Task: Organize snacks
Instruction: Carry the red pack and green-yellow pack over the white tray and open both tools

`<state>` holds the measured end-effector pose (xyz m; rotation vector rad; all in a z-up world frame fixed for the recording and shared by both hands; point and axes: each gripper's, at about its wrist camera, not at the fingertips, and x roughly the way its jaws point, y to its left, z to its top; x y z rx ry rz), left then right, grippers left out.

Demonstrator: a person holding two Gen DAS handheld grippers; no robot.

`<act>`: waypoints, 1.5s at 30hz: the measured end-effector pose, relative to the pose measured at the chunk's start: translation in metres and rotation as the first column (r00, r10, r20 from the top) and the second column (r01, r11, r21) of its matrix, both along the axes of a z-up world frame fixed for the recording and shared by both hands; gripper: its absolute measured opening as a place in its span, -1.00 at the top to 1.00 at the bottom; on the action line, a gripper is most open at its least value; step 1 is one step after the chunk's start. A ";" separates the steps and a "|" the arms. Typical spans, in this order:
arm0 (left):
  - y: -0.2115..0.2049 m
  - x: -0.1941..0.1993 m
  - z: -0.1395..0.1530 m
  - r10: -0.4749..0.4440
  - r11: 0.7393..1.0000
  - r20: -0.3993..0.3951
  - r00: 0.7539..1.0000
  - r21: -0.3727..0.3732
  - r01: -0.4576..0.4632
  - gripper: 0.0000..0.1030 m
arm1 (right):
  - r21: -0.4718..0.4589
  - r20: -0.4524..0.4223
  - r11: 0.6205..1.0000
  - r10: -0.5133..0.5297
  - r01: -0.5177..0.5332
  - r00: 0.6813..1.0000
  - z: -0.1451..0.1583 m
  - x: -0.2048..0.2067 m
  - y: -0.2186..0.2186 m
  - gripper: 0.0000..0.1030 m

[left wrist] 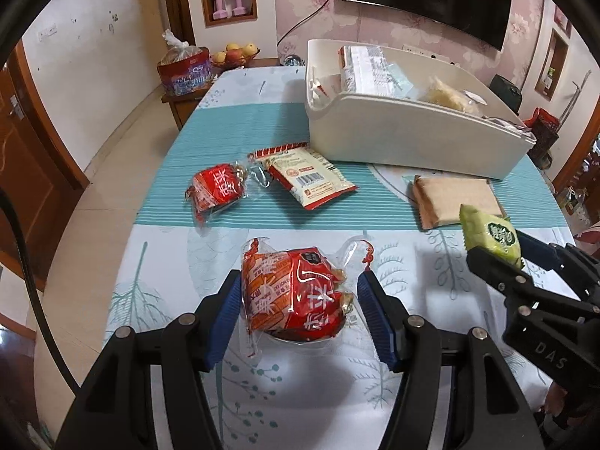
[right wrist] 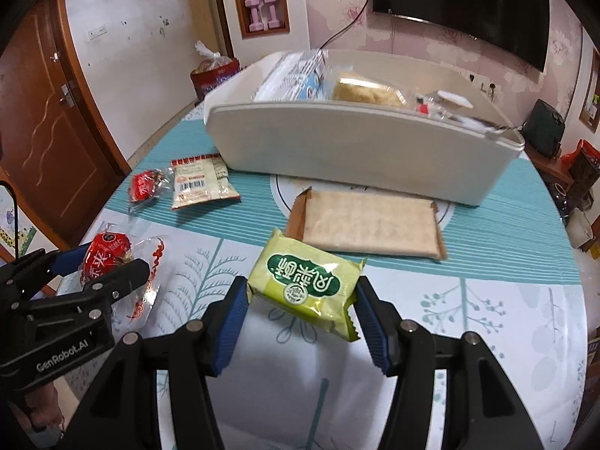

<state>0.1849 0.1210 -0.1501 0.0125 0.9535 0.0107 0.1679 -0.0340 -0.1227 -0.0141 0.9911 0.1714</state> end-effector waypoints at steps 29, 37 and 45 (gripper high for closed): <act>-0.063 0.061 0.102 -0.201 0.980 0.088 0.976 0.015 0.201 -0.19 | -0.013 0.223 0.993 -0.108 0.114 0.969 0.075 0.024 -0.067 -0.12; -0.070 0.093 0.113 -0.190 0.981 0.131 0.973 -0.011 0.193 -0.19 | -0.010 0.248 0.990 -0.131 0.137 0.960 0.071 0.047 -0.079 -0.12; -0.075 0.125 0.107 -0.172 0.982 0.161 0.972 -0.049 0.182 -0.19 | -0.029 0.302 0.989 -0.133 0.148 0.944 0.067 0.075 -0.085 -0.12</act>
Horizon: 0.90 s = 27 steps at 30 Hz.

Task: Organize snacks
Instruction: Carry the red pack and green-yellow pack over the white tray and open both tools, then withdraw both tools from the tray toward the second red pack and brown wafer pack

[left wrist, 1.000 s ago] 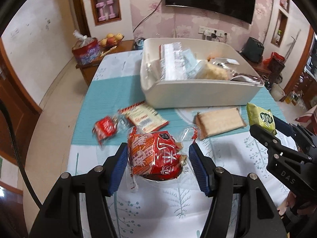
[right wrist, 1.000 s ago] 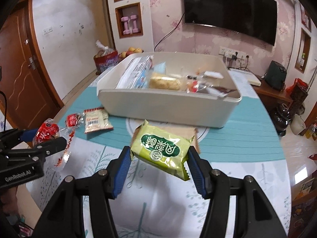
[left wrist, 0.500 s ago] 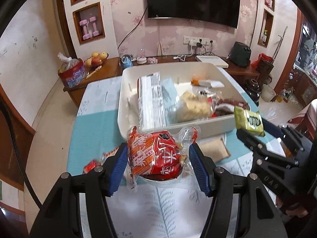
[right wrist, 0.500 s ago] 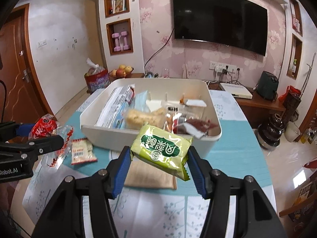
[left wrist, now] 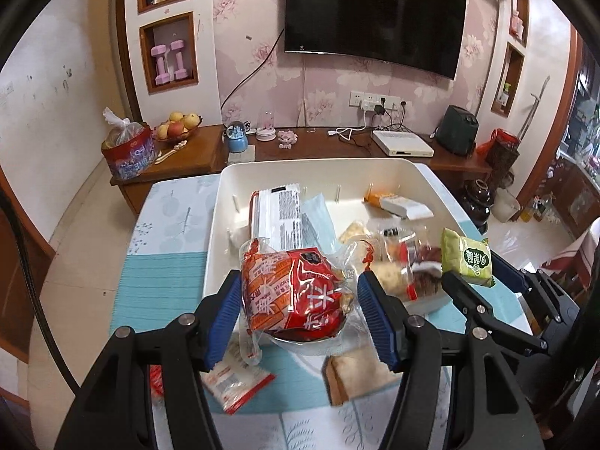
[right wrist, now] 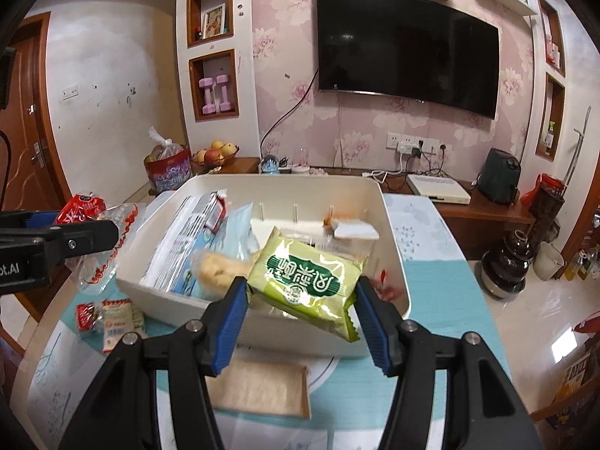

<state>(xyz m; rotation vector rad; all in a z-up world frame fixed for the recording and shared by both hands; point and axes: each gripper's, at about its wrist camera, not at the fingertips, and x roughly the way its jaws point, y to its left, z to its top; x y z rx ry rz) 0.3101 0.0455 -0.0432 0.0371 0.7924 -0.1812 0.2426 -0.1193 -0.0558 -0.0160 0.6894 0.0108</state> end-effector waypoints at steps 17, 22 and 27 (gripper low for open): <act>0.010 0.057 -0.053 0.028 0.982 -0.081 0.996 -0.187 -0.043 -0.23 | 0.014 -0.005 0.999 -0.032 0.032 0.999 -0.034 0.054 -0.019 -0.17; 0.017 0.057 -0.048 0.050 0.975 -0.052 0.997 -0.212 -0.060 -0.59 | 0.039 -0.047 0.998 -0.054 0.056 0.997 -0.043 0.060 -0.024 -0.28; 0.022 0.051 -0.039 0.060 0.976 -0.035 0.998 -0.205 -0.066 -0.59 | 0.069 -0.040 0.995 -0.067 0.070 0.997 -0.037 0.057 -0.030 -0.31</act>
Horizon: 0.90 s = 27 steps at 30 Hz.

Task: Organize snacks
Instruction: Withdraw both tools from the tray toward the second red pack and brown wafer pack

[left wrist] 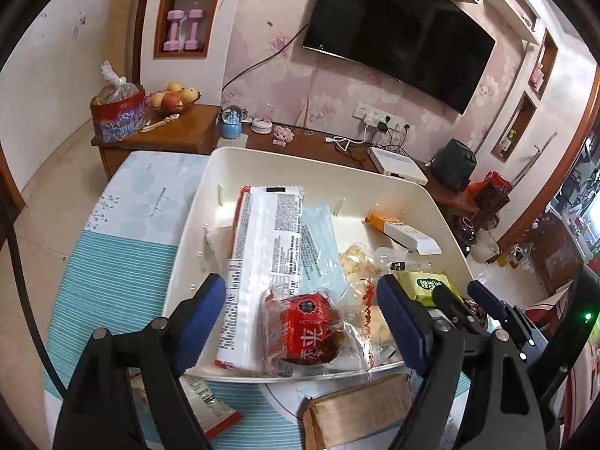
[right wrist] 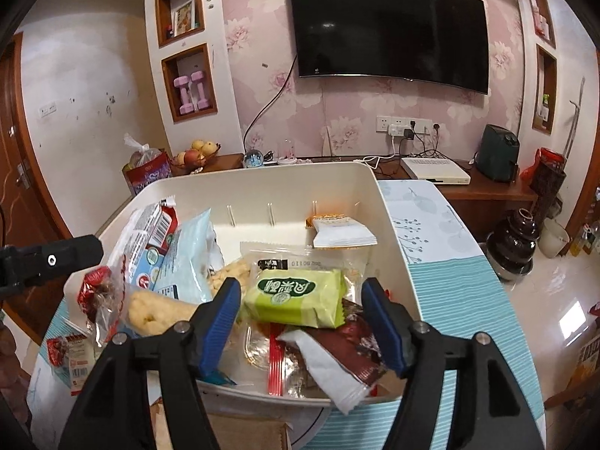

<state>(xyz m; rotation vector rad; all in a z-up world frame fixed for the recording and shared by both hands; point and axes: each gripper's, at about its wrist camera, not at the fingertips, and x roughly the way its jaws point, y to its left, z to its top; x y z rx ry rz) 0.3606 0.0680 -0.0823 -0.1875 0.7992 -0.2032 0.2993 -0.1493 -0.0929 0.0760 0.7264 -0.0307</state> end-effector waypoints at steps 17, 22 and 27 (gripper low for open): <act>0.048 -0.076 0.037 0.037 0.998 0.066 0.997 0.040 -0.040 -0.60 | 0.109 -0.004 0.991 -0.076 0.076 0.997 0.041 -0.046 -0.013 -0.58; 0.062 -0.107 0.041 0.038 0.997 0.072 0.997 0.067 -0.043 -0.60 | 0.138 -0.020 0.987 -0.083 0.085 0.996 0.049 -0.060 -0.013 -0.58; 0.071 -0.130 0.043 0.045 0.995 0.067 0.997 0.083 -0.050 -0.60 | 0.168 -0.056 0.981 -0.083 0.091 0.995 0.054 -0.073 -0.010 -0.58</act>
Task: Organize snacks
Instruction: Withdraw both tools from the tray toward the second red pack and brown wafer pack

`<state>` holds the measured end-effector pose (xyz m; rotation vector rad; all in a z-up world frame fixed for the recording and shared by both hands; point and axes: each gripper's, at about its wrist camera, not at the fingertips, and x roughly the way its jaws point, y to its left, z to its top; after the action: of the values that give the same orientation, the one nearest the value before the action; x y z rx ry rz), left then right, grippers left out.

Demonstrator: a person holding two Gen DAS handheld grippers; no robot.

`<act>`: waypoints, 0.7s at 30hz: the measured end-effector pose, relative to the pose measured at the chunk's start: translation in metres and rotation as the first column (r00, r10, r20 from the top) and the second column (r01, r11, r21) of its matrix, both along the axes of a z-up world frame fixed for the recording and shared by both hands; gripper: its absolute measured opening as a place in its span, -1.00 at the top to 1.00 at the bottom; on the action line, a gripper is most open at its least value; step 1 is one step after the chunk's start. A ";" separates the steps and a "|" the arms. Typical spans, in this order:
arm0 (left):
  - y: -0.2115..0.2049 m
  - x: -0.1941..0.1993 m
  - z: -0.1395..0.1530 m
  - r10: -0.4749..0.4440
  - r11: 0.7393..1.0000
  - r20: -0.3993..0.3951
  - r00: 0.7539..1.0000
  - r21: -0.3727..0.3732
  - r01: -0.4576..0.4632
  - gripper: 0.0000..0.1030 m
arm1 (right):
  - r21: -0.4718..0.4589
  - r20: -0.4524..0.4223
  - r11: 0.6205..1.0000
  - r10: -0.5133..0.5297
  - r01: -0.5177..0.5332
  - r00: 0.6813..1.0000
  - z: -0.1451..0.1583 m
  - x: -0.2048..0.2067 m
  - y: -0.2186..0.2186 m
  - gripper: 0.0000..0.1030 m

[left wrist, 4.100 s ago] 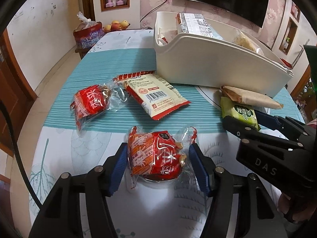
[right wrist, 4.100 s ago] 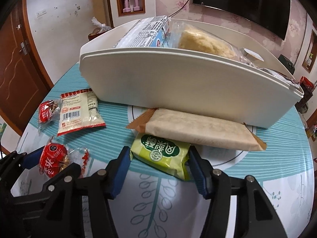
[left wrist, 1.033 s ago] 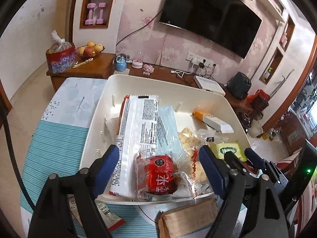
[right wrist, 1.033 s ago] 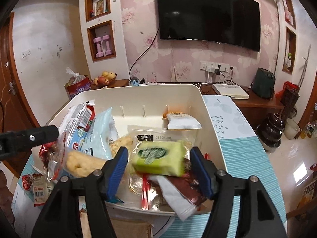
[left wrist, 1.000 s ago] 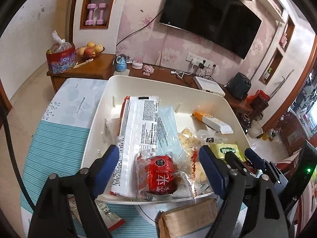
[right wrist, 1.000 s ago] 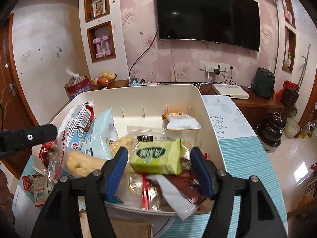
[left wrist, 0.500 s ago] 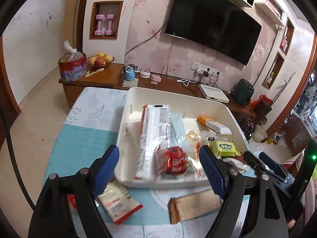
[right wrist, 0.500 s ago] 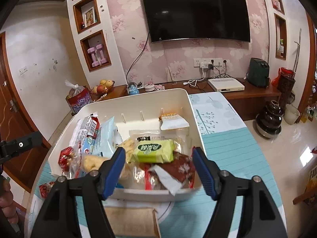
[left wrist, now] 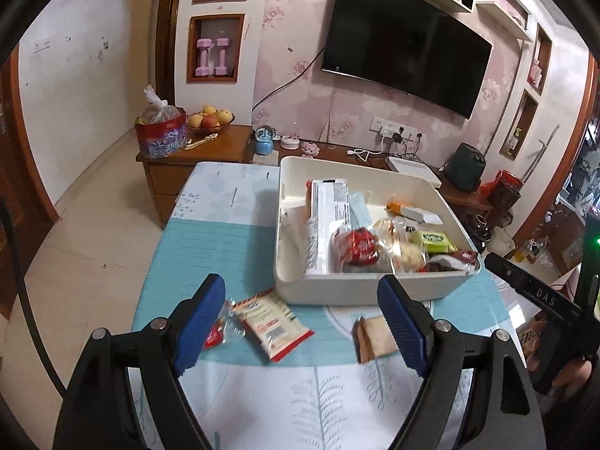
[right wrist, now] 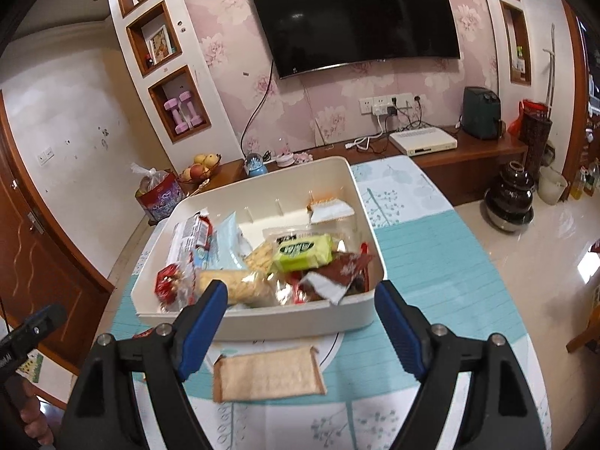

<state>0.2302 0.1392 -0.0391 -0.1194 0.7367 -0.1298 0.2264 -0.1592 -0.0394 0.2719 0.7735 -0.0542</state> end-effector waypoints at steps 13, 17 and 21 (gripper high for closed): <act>0.022 -0.025 -0.022 -0.005 0.997 -0.062 0.998 0.072 0.009 -0.66 | 0.111 -0.157 0.992 -0.039 0.057 0.987 -0.015 -0.013 0.003 -0.58; 0.030 -0.023 -0.033 -0.009 0.995 -0.080 0.997 0.099 0.017 -0.66 | 0.166 -0.218 0.983 -0.045 0.083 0.975 -0.025 -0.012 0.005 -0.58; 0.039 -0.019 -0.045 -0.019 0.993 -0.099 0.995 0.115 0.031 -0.66 | 0.196 -0.275 0.971 -0.078 0.135 0.958 -0.036 -0.011 0.007 -0.58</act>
<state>0.2115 0.1780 -0.0842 -0.0049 0.8419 -0.1051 0.2155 -0.1527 -0.0752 0.5187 1.0334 -0.1125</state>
